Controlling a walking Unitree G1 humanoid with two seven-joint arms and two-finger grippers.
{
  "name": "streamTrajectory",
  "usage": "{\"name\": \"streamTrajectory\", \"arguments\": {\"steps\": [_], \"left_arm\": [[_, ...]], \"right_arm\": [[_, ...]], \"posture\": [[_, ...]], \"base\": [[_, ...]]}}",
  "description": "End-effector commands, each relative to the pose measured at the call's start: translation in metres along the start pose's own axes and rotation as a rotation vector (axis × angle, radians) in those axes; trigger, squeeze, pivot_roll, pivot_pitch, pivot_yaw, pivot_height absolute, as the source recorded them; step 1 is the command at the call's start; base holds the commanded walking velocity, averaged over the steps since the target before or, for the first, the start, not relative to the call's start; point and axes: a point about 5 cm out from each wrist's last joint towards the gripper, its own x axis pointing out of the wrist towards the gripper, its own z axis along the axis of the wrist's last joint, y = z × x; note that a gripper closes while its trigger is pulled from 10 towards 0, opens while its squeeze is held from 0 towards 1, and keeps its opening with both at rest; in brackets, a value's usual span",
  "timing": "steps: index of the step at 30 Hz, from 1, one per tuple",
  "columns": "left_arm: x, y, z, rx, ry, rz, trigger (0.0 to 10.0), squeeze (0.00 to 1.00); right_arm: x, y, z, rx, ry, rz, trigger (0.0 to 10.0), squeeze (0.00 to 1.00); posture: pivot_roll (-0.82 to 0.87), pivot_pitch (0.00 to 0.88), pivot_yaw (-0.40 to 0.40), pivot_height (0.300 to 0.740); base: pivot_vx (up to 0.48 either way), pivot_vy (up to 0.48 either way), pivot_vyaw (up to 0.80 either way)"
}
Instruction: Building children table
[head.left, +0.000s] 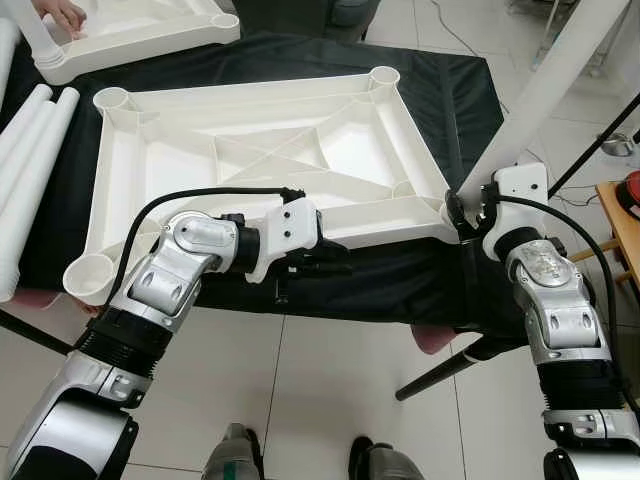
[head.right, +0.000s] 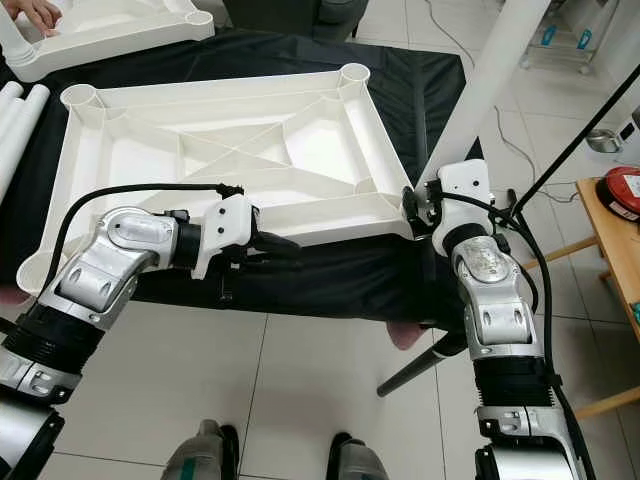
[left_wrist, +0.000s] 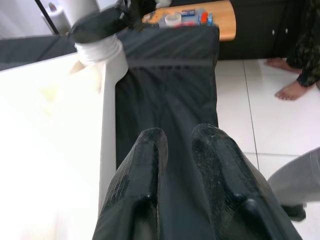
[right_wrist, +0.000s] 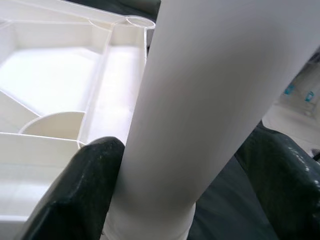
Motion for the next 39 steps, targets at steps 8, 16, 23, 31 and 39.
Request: {"name": "streamTrajectory", "arguments": {"steps": [8, 16, 23, 31, 39], "left_arm": [[-0.019, 0.005, 0.008, -0.065, -0.029, 0.281, 10.0, 0.0], [-0.026, 0.023, 0.014, -0.099, -0.074, 0.491, 10.0, 0.0], [-0.022, 0.029, 0.017, -0.12, -0.086, 0.555, 10.0, 0.0], [-0.019, 0.038, 0.004, -0.148, 0.004, 0.72, 10.0, 0.0], [-0.018, 0.039, -0.004, -0.15, 0.067, 0.798, 10.0, 0.0]], "right_arm": [[0.017, -0.028, 0.0, -0.019, 0.031, -0.204, 10.0, 0.0], [-0.014, 0.009, -0.004, 0.081, -0.017, -0.035, 10.0, 0.0], [-0.036, 0.018, -0.011, 0.161, -0.03, -0.006, 10.0, 0.0], [-0.057, 0.059, 0.009, 0.248, -0.095, 0.26, 10.0, 0.0], [-0.066, 0.086, 0.002, 0.286, -0.03, 0.255, 10.0, 0.0]], "posture": [[0.18, 0.186, -0.023, 0.74], [0.17, 0.185, -0.018, 0.74], [0.14, 0.188, -0.008, 0.74], [0.14, 0.171, -0.032, 0.74], [0.15, 0.163, -0.049, 0.74]], "base": [[0.0, 0.0, 0.0], [0.0, 0.0, 0.0], [0.0, 0.0, 0.0], [0.0, 0.0, 0.0], [0.0, 0.0, 0.0]]}}
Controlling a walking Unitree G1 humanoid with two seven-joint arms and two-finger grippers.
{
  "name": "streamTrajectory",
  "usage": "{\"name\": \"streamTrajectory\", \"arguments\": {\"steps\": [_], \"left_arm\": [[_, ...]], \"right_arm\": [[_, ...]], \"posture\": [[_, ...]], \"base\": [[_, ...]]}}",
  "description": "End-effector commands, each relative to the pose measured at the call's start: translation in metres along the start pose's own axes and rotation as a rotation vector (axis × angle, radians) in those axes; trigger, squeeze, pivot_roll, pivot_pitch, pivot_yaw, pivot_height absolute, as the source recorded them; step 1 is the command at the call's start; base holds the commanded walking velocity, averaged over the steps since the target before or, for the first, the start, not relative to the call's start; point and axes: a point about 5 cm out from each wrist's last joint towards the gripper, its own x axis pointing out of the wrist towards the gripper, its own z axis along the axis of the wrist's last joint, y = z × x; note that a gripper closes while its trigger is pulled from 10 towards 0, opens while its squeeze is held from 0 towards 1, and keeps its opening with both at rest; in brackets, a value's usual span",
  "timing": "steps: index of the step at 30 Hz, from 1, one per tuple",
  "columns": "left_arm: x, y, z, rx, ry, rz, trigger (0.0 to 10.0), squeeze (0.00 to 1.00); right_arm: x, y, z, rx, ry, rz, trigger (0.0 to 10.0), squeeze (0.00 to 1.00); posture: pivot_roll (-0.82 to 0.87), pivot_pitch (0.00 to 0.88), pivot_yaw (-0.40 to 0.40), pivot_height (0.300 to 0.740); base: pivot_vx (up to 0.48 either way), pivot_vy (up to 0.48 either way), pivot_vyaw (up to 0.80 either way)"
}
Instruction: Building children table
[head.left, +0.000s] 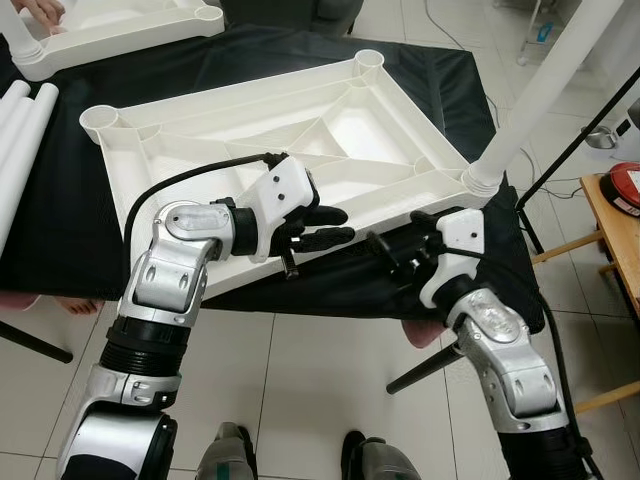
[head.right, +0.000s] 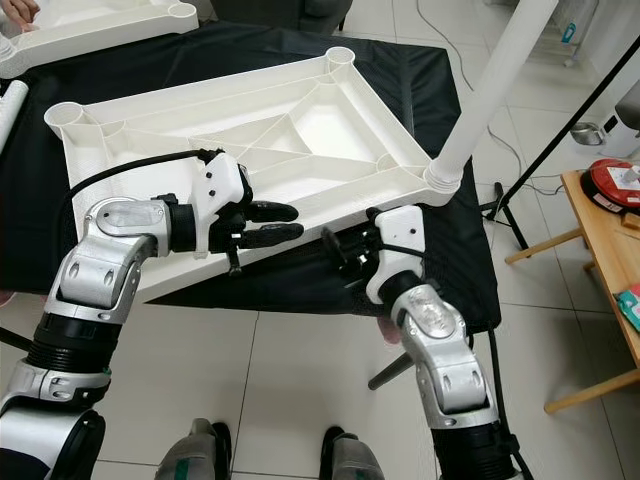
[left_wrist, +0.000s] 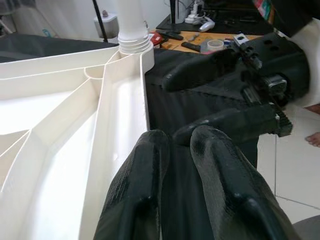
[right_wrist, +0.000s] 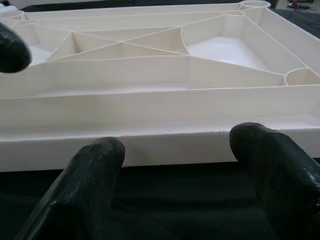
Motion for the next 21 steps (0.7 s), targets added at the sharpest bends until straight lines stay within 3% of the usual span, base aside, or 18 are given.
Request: {"name": "streamTrajectory", "arguments": {"steps": [1, 5, 6, 14, 15, 20, 21], "left_arm": [[-0.005, 0.025, -0.01, -0.033, 0.044, 0.583, 10.0, 0.0], [0.001, 0.028, -0.016, -0.026, 0.097, 0.631, 10.0, 0.0], [-0.001, 0.032, -0.021, -0.022, 0.136, 0.663, 10.0, 1.0], [-0.014, 0.041, -0.033, -0.022, 0.233, 0.679, 10.0, 1.0], [-0.023, 0.048, -0.039, -0.027, 0.278, 0.701, 10.0, 0.0], [-0.043, 0.062, -0.046, -0.051, 0.323, 0.745, 10.0, 0.0], [-0.049, 0.065, -0.045, -0.051, 0.316, 0.741, 10.0, 1.0]], "right_arm": [[-0.001, 0.0, -0.006, 0.001, 0.029, -0.035, 10.0, 0.0], [0.003, 0.005, -0.004, 0.004, 0.031, -0.006, 10.0, 0.0], [0.002, 0.012, -0.004, 0.004, 0.039, 0.031, 10.0, 0.0], [-0.003, 0.024, -0.013, 0.015, 0.089, 0.055, 10.0, 0.0], [-0.005, 0.028, -0.017, 0.028, 0.109, 0.044, 10.0, 0.0], [-0.008, 0.032, -0.022, 0.045, 0.136, 0.025, 10.0, 0.0], [-0.01, 0.031, -0.024, 0.044, 0.143, 0.015, 10.0, 0.0]], "posture": [[0.15, 0.163, -0.049, 0.74], [0.15, 0.153, -0.051, 0.74], [0.14, 0.15, -0.051, 0.74], [0.15, 0.143, -0.052, 0.74], [0.15, 0.142, -0.049, 0.74], [0.15, 0.147, -0.043, 0.74], [0.15, 0.151, -0.04, 0.74]], "base": [[0.0, 0.0, 0.0], [0.0, 0.0, 0.0], [0.0, 0.0, 0.0], [0.0, 0.0, 0.0], [0.0, 0.0, 0.0], [0.0, 0.0, 0.0], [0.0, 0.0, 0.0]]}}
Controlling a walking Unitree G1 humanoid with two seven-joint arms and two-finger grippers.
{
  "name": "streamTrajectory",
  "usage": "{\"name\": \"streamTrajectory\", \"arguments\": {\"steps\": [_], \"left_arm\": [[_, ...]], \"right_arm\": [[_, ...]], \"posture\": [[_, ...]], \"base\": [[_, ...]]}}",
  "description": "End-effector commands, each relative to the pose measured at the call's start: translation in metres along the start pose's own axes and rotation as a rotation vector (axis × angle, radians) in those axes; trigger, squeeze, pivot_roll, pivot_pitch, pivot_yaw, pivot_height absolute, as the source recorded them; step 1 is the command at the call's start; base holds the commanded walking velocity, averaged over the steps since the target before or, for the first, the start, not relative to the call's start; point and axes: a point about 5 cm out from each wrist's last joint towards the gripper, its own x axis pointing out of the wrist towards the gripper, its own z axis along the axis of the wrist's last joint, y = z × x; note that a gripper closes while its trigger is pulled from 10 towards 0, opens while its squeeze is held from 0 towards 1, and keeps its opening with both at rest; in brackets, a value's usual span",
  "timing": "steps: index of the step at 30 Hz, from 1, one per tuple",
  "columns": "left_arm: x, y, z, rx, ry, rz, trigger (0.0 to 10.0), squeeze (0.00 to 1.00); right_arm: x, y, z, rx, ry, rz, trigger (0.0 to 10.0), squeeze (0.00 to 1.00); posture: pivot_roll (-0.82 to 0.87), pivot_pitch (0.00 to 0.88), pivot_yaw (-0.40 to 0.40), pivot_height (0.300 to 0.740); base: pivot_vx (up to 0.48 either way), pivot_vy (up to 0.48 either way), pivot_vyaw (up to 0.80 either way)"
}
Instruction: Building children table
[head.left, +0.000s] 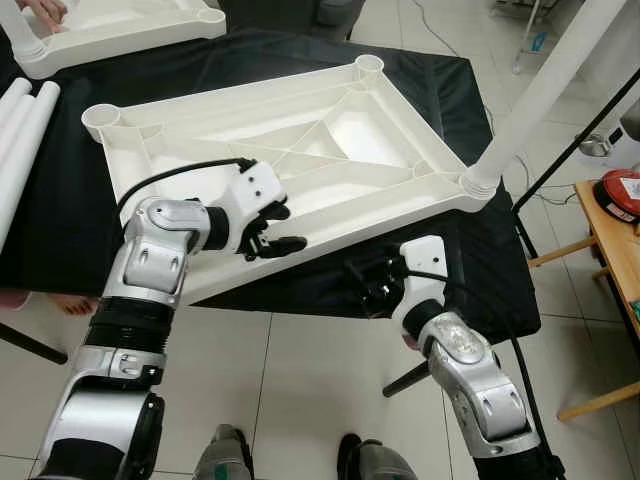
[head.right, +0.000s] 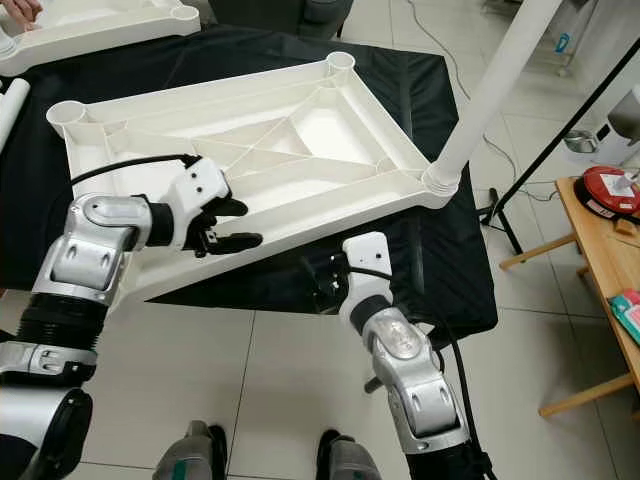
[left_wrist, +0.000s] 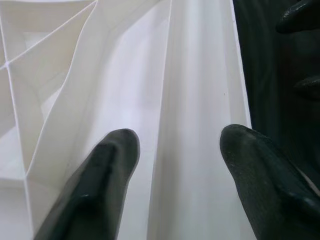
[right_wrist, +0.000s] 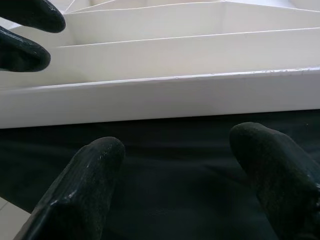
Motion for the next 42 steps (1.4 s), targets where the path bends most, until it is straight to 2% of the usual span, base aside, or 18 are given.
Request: {"name": "streamTrajectory", "arguments": {"steps": [1, 4, 5, 7, 8, 13, 14, 15, 16, 17, 18, 24, 29, 33, 38, 39, 41, 42], "left_arm": [[-0.012, 0.03, -0.003, -0.017, 0.006, 0.464, 10.0, 1.0], [-0.021, 0.037, -0.006, 0.008, 0.029, 0.465, 10.0, 1.0], [-0.023, 0.04, -0.007, 0.005, 0.044, 0.481, 10.0, 0.3], [-0.024, 0.042, -0.009, 0.002, 0.053, 0.491, 10.0, 0.3], [-0.026, 0.045, -0.011, -0.001, 0.07, 0.515, 10.0, 0.0], [-0.025, 0.037, -0.014, -0.056, 0.058, 0.404, 10.0, 0.0], [-0.024, 0.028, -0.011, -0.055, 0.022, 0.311, 10.0, 0.0], [-0.024, 0.028, -0.011, -0.055, 0.022, 0.311, 10.0, 0.0], [-0.023, 0.016, -0.005, -0.057, -0.024, 0.201, 10.0, 0.0], [-0.023, 0.016, -0.005, -0.057, -0.024, 0.201, 10.0, 0.0], [-0.021, 0.009, 0.002, -0.057, -0.057, 0.136, 10.0, 0.0], [-0.006, 0.004, 0.015, -0.066, -0.088, 0.102, 10.0, 0.0], [0.014, -0.015, 0.007, -0.027, -0.018, 0.002, 10.0, 0.0], [0.019, -0.027, -0.008, -0.006, 0.055, -0.061, 10.0, 0.0], [0.022, -0.029, -0.023, -0.034, 0.126, -0.045, 10.0, 0.0], [0.023, -0.026, -0.026, -0.049, 0.143, -0.02, 6.8, 0.0], [0.024, -0.024, -0.028, -0.059, 0.153, -0.004, 6.8, 0.0], [0.025, -0.023, -0.029, -0.095, 0.154, -0.004, 0.0, 0.0]], "right_arm": [[-0.004, 0.0, -0.004, -0.004, 0.022, -0.013, 10.0, 0.0], [-0.008, -0.004, -0.008, -0.01, 0.037, -0.03, 10.0, 0.0], [-0.008, -0.005, -0.007, -0.012, 0.037, -0.031, 10.0, 0.0], [-0.008, -0.005, -0.007, -0.012, 0.038, -0.033, 10.0, 0.0], [-0.008, -0.004, -0.007, -0.012, 0.038, -0.034, 10.0, 0.0], [-0.007, -0.002, -0.006, -0.01, 0.036, -0.032, 10.0, 0.0], [-0.007, -0.001, -0.006, -0.01, 0.036, -0.031, 10.0, 0.0], [-0.007, -0.001, -0.006, -0.01, 0.036, -0.031, 10.0, 0.0], [-0.006, -0.002, -0.006, -0.012, 0.038, -0.031, 10.0, 0.0], [-0.006, -0.002, -0.006, -0.012, 0.038, -0.031, 10.0, 0.0], [-0.006, -0.003, -0.007, -0.014, 0.04, -0.029, 10.0, 0.0], [-0.004, -0.002, -0.007, -0.018, 0.04, -0.02, 10.0, 0.0], [-0.001, -0.001, -0.006, -0.016, 0.033, -0.021, 10.0, 0.0], [-0.003, -0.002, -0.006, -0.015, 0.036, -0.028, 10.0, 0.0], [-0.004, -0.002, -0.006, -0.013, 0.037, -0.035, 10.0, 0.0], [-0.003, -0.002, -0.006, -0.012, 0.036, -0.035, 10.0, 0.0], [-0.003, -0.002, -0.006, -0.011, 0.035, -0.036, 10.0, 0.0], [-0.003, -0.002, -0.005, -0.01, 0.034, -0.035, 10.0, 0.0]], "posture": [[0.15, 0.151, -0.04, 0.74], [0.15, 0.151, -0.04, 0.74], [0.15, 0.156, -0.036, 0.74], [0.15, 0.156, -0.036, 0.74], [0.15, 0.156, -0.036, 0.74], [0.15, 0.156, -0.038, 0.74], [0.15, 0.156, -0.038, 0.74], [0.15, 0.156, -0.038, 0.74], [0.16, 0.162, -0.042, 0.74], [0.16, 0.162, -0.042, 0.74], [0.17, 0.163, -0.044, 0.74], [0.17, 0.163, -0.046, 0.74], [0.16, 0.162, -0.037, 0.74], [0.16, 0.163, -0.033, 0.74], [0.15, 0.165, -0.027, 0.74], [0.15, 0.165, -0.027, 0.74], [0.15, 0.165, -0.027, 0.74], [0.16, 0.168, -0.027, 0.74]], "base": [[0.0, 0.0, 0.0], [0.0, 0.0, 0.0], [0.0, 0.0, 0.0], [0.0, 0.0, 0.0], [0.0, 0.0, 0.0], [0.0, 0.0, 0.0], [0.0, 0.0, 0.0], [0.0, 0.0, 0.0], [0.0, 0.0, 0.0], [0.0, 0.0, 0.0], [0.0, 0.0, 0.0], [0.0, 0.0, 0.0], [0.0, 0.0, 0.0], [0.0, 0.0, 0.0], [0.0, 0.0, 0.0], [0.0, 0.0, 0.0], [0.0, 0.0, 0.0], [0.0, 0.0, 0.0]]}}
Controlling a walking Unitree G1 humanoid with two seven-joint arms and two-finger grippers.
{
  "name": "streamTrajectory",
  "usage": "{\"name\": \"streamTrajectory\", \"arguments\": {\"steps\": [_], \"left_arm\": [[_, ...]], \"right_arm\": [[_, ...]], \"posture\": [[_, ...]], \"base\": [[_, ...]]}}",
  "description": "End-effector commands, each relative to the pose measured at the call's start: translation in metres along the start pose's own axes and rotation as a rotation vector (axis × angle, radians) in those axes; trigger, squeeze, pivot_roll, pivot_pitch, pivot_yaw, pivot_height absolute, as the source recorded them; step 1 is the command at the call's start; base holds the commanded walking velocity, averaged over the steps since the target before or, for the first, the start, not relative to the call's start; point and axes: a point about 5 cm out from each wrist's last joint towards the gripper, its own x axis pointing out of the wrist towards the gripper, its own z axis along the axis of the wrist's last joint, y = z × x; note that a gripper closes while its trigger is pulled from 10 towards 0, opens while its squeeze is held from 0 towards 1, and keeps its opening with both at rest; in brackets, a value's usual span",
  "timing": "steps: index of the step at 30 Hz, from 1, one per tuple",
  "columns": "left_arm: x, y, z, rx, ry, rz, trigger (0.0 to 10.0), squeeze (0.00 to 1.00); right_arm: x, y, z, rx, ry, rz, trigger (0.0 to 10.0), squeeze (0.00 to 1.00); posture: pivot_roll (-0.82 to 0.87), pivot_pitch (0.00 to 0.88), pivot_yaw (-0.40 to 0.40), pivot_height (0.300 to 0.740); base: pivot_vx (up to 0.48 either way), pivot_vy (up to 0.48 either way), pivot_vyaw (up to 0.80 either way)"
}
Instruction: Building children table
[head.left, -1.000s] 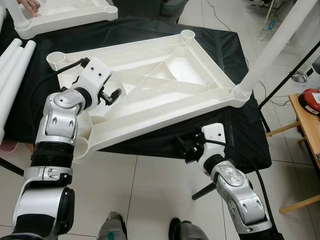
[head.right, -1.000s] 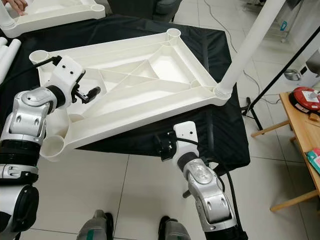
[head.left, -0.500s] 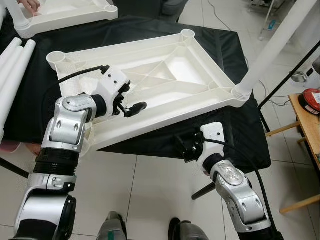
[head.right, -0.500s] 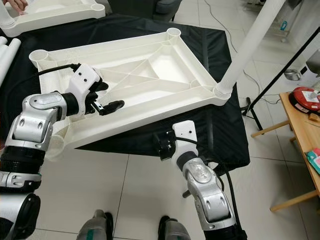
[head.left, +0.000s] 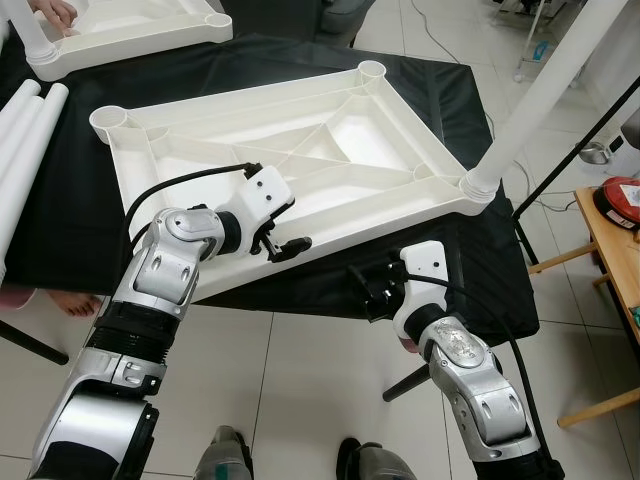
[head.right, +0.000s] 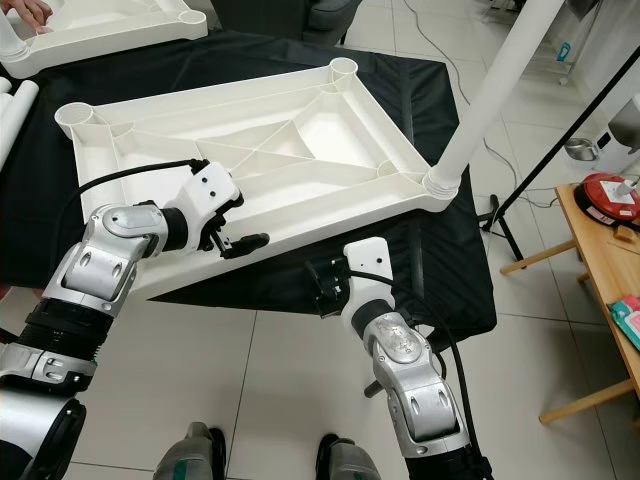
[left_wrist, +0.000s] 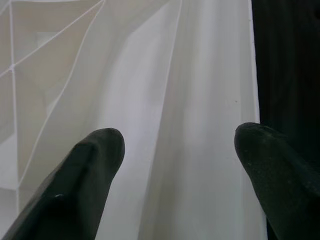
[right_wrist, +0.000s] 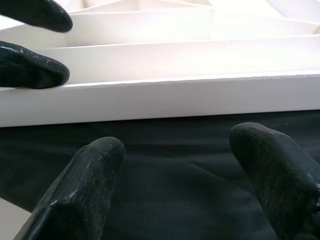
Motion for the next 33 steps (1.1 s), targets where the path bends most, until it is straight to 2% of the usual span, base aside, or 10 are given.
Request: {"name": "streamTrajectory", "arguments": {"steps": [1, 6, 12, 19, 26, 27, 28, 30, 33], "left_arm": [[0.006, -0.003, -0.026, -0.105, 0.105, 0.035, 0.0, 0.0], [0.007, -0.004, -0.026, -0.126, 0.1, 0.012, 0.0, 0.0], [0.012, -0.016, -0.034, -0.097, 0.151, -0.078, 0.0, 0.0], [0.018, -0.017, -0.035, -0.084, 0.159, -0.084, 0.0, 0.0], [0.028, -0.013, -0.017, -0.172, 0.091, -0.061, 0.0, 0.0], [0.033, -0.011, -0.008, -0.198, 0.063, -0.046, 0.0, 0.0], [0.033, -0.011, -0.008, -0.198, 0.063, -0.046, 0.0, 0.0], [0.045, -0.009, 0.011, -0.192, 0.01, -0.011, 0.0, 0.0], [0.052, -0.007, 0.023, -0.184, -0.018, 0.015, 0.0, 0.0]], "right_arm": [[-0.001, 0.001, -0.004, 0.005, 0.018, -0.001, 10.0, 0.0], [0.0, 0.002, -0.004, 0.005, 0.017, 0.0, 10.0, 0.0], [0.0, 0.002, -0.004, 0.007, 0.015, 0.002, 10.0, 0.0], [0.0, 0.002, -0.003, 0.009, 0.013, -0.004, 10.0, 0.0], [0.0, 0.003, -0.003, 0.009, 0.012, -0.005, 10.0, 0.0], [0.001, 0.004, -0.003, 0.009, 0.009, -0.003, 10.0, 0.0], [0.001, 0.004, -0.003, 0.009, 0.009, -0.003, 10.0, 0.0], [0.002, 0.005, -0.002, 0.01, 0.005, 0.003, 10.0, 0.0], [0.003, 0.005, -0.001, 0.009, 0.003, 0.006, 10.0, 0.0]], "posture": [[0.16, 0.168, -0.027, 0.74], [0.16, 0.168, -0.027, 0.74], [0.16, 0.168, -0.027, 0.74], [0.16, 0.174, -0.021, 0.74], [0.16, 0.17, -0.017, 0.74], [0.16, 0.167, -0.018, 0.74], [0.16, 0.167, -0.018, 0.74], [0.16, 0.163, -0.021, 0.74], [0.16, 0.163, -0.021, 0.74]], "base": [[0.0, 0.0, 0.0], [0.0, 0.0, 0.0], [0.0, 0.0, 0.0], [0.0, 0.0, 0.0], [0.0, 0.0, 0.0], [0.0, 0.0, 0.0], [0.0, 0.0, 0.0], [0.0, 0.0, 0.0], [0.0, 0.0, 0.0]]}}
